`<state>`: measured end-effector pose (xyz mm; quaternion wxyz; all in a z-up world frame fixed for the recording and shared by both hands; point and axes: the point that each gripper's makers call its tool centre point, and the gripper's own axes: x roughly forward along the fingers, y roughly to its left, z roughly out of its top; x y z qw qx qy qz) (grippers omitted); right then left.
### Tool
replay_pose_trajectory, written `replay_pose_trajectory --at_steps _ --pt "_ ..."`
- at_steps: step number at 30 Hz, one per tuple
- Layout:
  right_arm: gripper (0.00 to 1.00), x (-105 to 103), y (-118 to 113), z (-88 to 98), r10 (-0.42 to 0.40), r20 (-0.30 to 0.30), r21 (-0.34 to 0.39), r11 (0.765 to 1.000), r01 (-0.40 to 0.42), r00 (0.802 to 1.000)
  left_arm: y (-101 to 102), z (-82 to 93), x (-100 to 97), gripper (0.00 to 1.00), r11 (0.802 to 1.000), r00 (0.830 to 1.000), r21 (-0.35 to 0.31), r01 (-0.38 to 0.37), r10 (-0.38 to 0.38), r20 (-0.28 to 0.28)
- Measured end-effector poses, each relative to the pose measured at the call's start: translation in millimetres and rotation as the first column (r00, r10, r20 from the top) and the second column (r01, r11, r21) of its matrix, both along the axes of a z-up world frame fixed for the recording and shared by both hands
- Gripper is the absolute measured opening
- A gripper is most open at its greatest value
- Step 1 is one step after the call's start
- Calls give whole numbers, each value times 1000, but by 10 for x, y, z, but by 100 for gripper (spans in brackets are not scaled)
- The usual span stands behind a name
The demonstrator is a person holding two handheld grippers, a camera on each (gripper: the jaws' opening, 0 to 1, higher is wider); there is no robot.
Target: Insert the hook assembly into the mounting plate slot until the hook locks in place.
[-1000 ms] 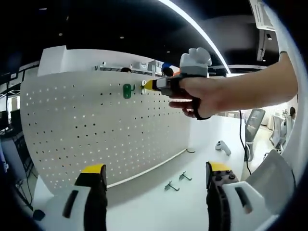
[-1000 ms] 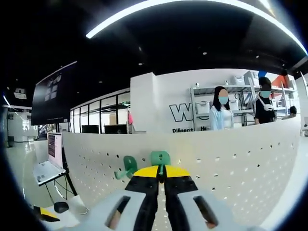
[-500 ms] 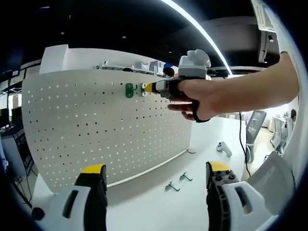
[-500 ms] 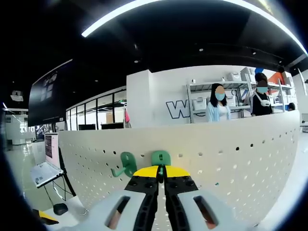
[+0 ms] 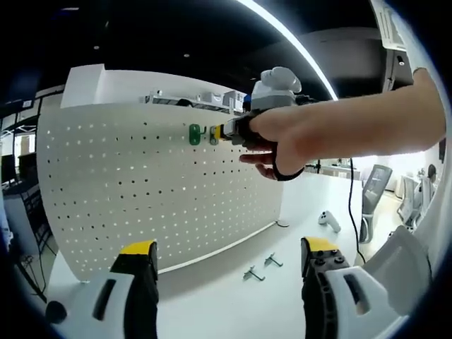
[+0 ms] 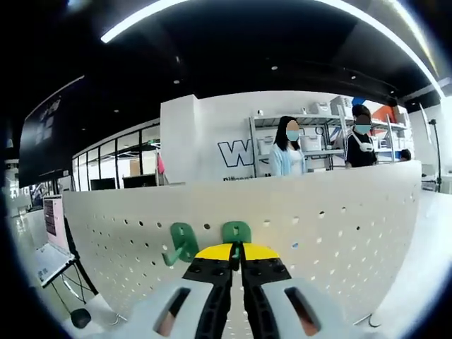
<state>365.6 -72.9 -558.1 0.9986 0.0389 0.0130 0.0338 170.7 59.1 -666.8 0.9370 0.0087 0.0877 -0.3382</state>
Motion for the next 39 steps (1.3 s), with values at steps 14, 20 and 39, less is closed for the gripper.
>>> replay_pose_trajectory --at_steps 14,20,39 --pt "2 2 3 5 27 -2 12 1000 -27 1000 -13 -19 -13 86 1000 1000 14 12 -12 1" --pt "5 -27 13 -1 58 -1 18 998 -58 998 -15 -8 -13 86 1000 1000 13 14 -14 3" --pt "57 -258 113 -149 302 66 7 953 -303 951 -47 -60 -41 87 1000 1000 19 24 -23 -11"
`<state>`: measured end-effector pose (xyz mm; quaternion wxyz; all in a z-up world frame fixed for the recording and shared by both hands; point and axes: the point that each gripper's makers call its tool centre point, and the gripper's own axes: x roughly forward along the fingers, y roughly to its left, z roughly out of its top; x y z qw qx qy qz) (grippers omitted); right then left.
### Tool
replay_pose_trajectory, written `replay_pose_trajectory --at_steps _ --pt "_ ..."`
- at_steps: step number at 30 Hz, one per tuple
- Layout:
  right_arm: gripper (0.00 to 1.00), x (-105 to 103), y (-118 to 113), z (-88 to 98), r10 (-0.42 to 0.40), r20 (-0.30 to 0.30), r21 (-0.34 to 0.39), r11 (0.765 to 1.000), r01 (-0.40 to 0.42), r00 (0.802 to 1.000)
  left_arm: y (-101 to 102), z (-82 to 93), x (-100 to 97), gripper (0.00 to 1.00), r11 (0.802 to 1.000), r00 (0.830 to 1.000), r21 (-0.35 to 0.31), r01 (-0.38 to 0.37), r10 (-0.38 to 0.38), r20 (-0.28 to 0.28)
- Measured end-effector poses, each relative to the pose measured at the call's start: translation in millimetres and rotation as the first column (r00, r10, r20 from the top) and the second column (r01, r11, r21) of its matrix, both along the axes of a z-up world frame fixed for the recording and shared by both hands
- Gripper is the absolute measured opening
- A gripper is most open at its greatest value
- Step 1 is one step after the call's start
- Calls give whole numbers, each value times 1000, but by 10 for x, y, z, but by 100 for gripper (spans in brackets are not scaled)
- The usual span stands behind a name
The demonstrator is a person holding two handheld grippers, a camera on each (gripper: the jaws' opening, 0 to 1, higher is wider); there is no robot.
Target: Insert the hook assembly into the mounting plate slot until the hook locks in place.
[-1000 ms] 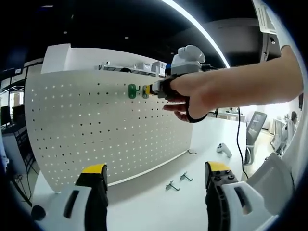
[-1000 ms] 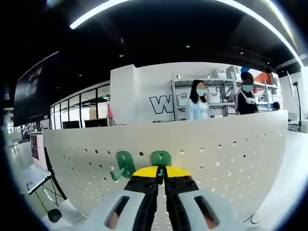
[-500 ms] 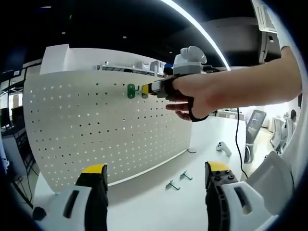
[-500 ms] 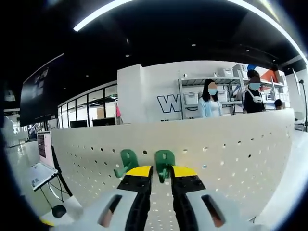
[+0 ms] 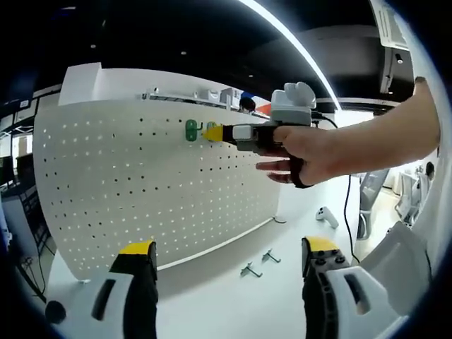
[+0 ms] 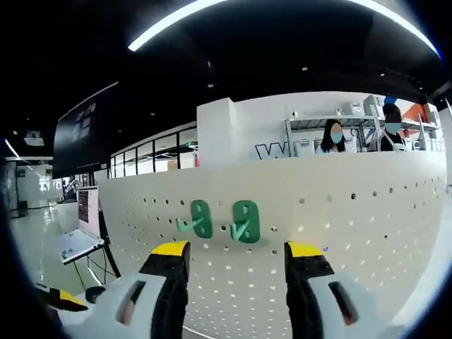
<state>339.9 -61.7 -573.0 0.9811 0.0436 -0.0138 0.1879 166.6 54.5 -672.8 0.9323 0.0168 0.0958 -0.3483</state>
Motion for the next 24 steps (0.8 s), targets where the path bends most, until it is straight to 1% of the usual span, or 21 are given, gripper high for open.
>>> replay_pose_trajectory --at_steps 1,2,3,4,7,8,11,18,21,22,23,24 --pt "57 -18 26 3 20 11 -16 1000 -20 1000 -6 2 -3 87 1000 1000 -2 1 -1 -1" --pt "59 -48 96 -3 63 13 -13 998 -63 998 -11 9 -5 87 1000 1000 -3 2 -2 0" --pt "60 -57 95 3 64 9 11 998 -64 998 -13 13 -5 87 1000 1000 -3 3 -3 2" --pt "61 -68 78 28 60 26 1 998 -60 998 -13 12 -6 87 1000 1000 1 3 -3 2" --pt "66 -81 126 54 90 36 23 996 -91 995 -13 15 -6 87 1000 1000 -1 2 -2 1" --pt "67 -82 130 52 92 37 18 995 -93 995 -12 16 -6 87 1000 1000 -1 2 -2 2" --pt "67 -86 128 42 98 31 24 995 -99 995 -12 21 -7 87 1000 1000 2 3 -3 4" --pt "66 -106 100 39 108 32 13 994 -108 994 -18 22 -18 87 1000 1000 2 5 -5 2" --pt "66 -176 75 0 139 35 3 990 -139 990 -14 32 -16 87 1000 1000 0 5 -5 4" --pt "66 -193 70 -15 143 33 -2 990 -143 989 -19 52 -16 88 1000 1000 -16 6 -5 5" --pt "66 -224 69 -46 154 31 -39 988 -153 988 -17 53 -16 88 1000 1000 -19 4 -4 2" --pt "66 -251 73 -38 167 38 -25 986 -166 985 -17 48 -15 88 1000 1000 -18 4 -4 1"
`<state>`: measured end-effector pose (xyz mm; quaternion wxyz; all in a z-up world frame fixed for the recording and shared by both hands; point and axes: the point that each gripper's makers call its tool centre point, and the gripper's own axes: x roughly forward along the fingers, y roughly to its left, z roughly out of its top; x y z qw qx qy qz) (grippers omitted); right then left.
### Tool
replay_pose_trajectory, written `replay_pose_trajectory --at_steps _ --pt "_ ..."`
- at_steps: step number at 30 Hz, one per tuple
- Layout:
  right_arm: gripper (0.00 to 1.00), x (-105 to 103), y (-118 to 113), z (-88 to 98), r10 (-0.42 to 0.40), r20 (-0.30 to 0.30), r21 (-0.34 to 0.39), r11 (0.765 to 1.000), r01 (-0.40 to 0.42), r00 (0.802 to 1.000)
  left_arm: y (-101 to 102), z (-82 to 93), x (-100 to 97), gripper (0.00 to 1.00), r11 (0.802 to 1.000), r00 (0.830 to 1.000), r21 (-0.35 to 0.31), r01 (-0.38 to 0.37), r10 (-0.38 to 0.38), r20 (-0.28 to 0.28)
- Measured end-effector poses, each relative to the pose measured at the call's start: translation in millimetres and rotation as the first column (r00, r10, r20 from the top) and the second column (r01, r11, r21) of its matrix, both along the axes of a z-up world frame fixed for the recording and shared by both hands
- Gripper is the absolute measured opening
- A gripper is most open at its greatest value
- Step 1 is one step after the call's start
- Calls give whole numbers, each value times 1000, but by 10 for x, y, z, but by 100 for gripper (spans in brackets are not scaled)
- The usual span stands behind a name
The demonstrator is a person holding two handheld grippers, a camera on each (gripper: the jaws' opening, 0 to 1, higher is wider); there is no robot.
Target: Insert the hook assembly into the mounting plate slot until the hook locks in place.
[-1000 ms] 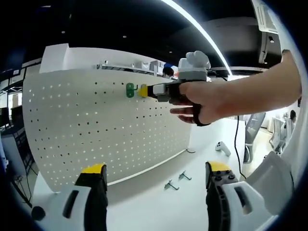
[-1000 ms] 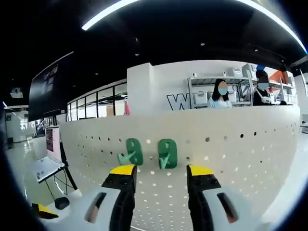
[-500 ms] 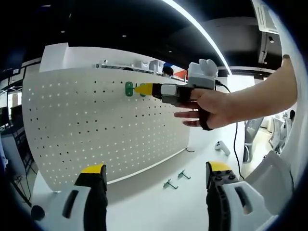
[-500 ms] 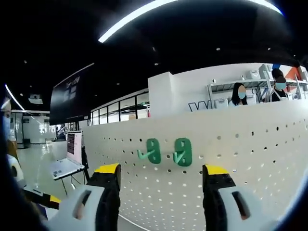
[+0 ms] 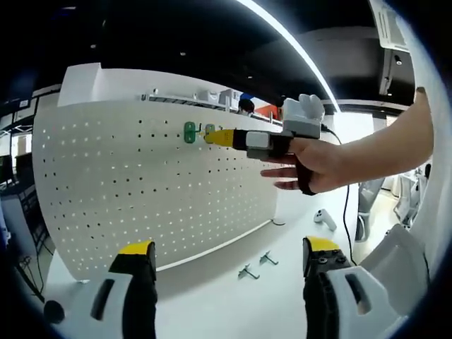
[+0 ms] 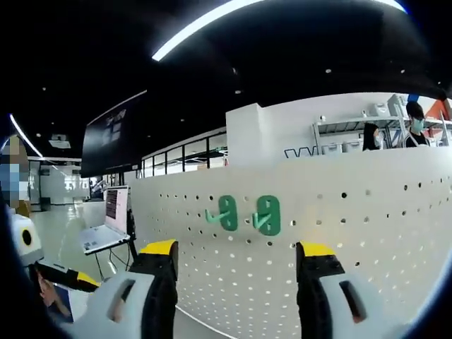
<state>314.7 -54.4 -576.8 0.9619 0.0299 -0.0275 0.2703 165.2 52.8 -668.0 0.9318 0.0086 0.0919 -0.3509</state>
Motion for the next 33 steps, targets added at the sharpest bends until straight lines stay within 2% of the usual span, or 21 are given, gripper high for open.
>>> replay_pose_trajectory --at_steps 2,6,14,21,24,33 --pt "67 -55 -19 -7 16 -6 31 999 -16 1000 -1 0 2 88 1000 1000 -5 -1 1 0" --pt "66 -183 -34 -96 50 -12 10 999 -50 999 -9 -20 1 89 1000 1000 -1 2 -2 -2" --pt "66 -403 -183 -250 62 -24 -7 998 -62 998 -13 -42 -11 90 1000 1000 -26 4 -4 -4" --pt "67 -534 -304 -360 72 -35 -26 997 -73 997 -15 -108 -49 91 1000 1000 -7 13 -13 -13" --pt "68 -579 -360 -381 75 -39 -7 997 -75 996 -17 -112 -61 91 1000 1000 -14 14 -14 -16" --pt "69 -763 -479 -533 80 -58 -27 996 -82 995 -28 -156 -106 93 1000 999 -14 24 -25 -23"
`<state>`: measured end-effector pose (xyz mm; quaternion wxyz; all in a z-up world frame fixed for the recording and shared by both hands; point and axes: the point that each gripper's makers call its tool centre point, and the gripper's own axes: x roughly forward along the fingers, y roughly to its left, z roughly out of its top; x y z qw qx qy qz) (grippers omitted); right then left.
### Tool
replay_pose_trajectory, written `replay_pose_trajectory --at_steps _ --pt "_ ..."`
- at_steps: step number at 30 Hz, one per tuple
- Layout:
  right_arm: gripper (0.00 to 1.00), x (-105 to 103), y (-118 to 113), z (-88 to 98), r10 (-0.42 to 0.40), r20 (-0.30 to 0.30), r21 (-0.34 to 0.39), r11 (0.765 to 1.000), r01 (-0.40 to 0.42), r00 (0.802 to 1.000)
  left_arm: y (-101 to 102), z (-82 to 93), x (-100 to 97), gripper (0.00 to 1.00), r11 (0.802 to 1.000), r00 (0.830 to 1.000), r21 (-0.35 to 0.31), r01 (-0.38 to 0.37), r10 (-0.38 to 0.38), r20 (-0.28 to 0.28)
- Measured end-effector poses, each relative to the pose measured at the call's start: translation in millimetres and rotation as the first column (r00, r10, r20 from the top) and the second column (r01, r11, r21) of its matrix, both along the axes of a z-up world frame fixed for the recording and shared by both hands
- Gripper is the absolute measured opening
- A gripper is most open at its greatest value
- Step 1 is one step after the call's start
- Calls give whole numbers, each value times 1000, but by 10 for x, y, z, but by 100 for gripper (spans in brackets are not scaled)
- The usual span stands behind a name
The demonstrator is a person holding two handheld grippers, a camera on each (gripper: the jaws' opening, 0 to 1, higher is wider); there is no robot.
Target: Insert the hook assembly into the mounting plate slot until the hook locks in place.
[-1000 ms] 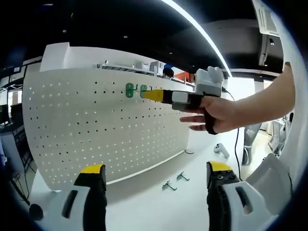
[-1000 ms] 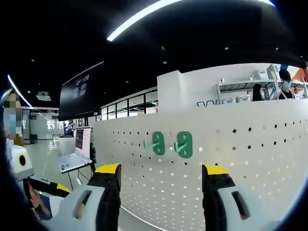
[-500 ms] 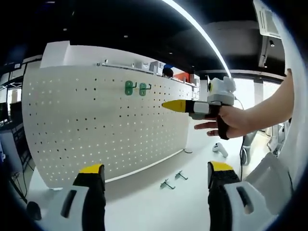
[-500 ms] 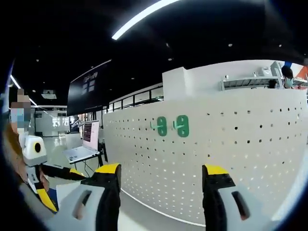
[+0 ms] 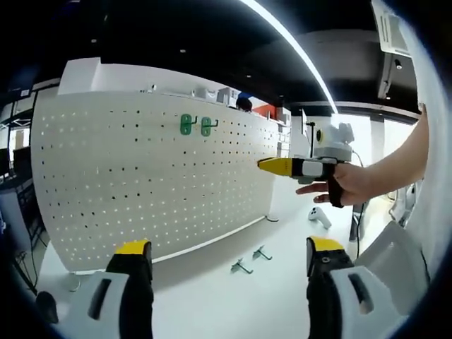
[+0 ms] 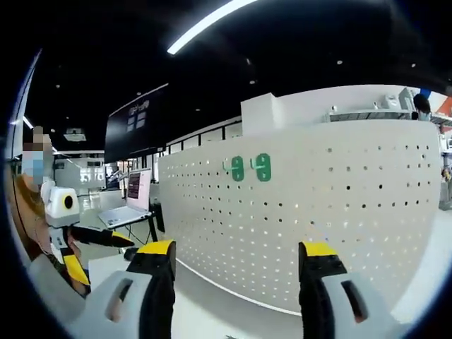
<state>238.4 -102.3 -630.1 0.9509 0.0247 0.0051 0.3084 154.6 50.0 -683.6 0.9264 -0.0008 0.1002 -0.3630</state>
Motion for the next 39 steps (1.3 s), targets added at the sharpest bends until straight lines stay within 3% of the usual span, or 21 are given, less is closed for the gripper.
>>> replay_pose_trajectory --at_steps 22,39 --pt "69 -335 -234 -379 -12 -65 -53 999 9 998 82 -235 -102 93 999 999 33 9 -7 -46" --pt "70 -514 -408 -612 -40 -118 -50 998 35 992 93 -356 -188 93 999 997 33 9 -6 -80"
